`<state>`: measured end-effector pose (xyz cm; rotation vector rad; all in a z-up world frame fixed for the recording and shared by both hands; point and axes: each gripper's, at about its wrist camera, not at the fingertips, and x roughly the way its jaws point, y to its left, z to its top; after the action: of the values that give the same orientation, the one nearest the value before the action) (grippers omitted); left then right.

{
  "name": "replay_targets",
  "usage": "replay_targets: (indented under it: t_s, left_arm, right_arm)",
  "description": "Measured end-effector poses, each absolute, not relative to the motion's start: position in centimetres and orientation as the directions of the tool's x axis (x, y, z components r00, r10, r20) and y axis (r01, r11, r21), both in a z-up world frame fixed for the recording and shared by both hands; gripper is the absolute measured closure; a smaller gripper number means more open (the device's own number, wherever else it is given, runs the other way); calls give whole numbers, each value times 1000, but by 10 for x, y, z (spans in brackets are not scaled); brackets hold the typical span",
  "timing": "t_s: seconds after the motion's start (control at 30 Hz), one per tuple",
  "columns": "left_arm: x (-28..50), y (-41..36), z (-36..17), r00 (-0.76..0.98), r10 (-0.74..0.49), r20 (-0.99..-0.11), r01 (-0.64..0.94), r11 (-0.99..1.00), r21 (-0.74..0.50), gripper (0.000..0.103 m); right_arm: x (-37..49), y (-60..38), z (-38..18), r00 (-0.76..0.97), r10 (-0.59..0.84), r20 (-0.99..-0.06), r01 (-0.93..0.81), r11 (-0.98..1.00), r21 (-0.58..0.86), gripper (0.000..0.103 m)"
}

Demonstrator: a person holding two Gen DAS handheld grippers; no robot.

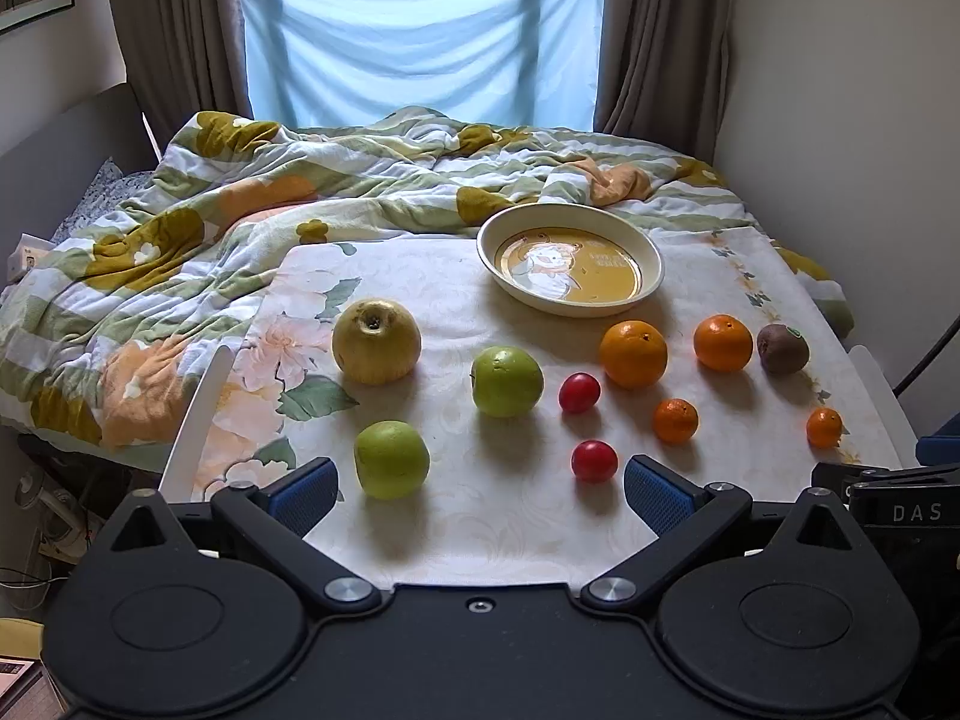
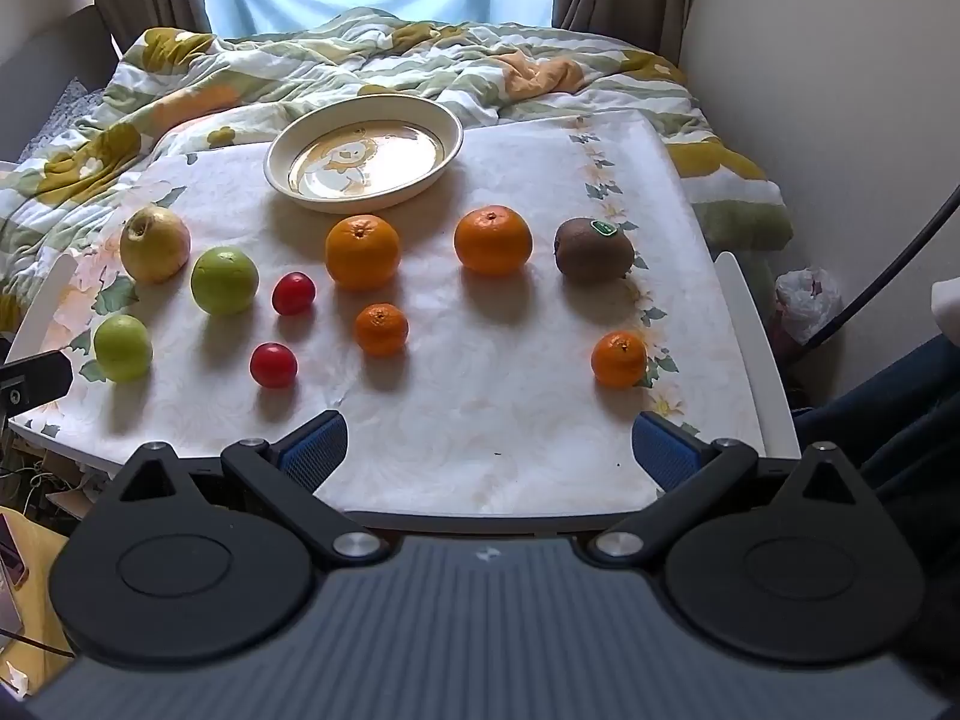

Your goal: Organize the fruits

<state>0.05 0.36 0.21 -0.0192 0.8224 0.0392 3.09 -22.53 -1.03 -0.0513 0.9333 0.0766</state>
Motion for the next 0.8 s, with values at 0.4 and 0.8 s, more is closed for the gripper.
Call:
replay_targets:
  t_s: [0.4, 0.8]
  left_arm:
    - [1, 7, 2, 681, 32, -732, -44, 999, 3, 0]
    - [2, 9, 4, 682, 44, -730, -47, 999, 16, 0]
  right_arm:
    - [31, -226, -10, 595, 42, -803, -89, 996, -14, 0]
    - [30, -222, -10, 591, 49, -805, -101, 995, -13, 0]
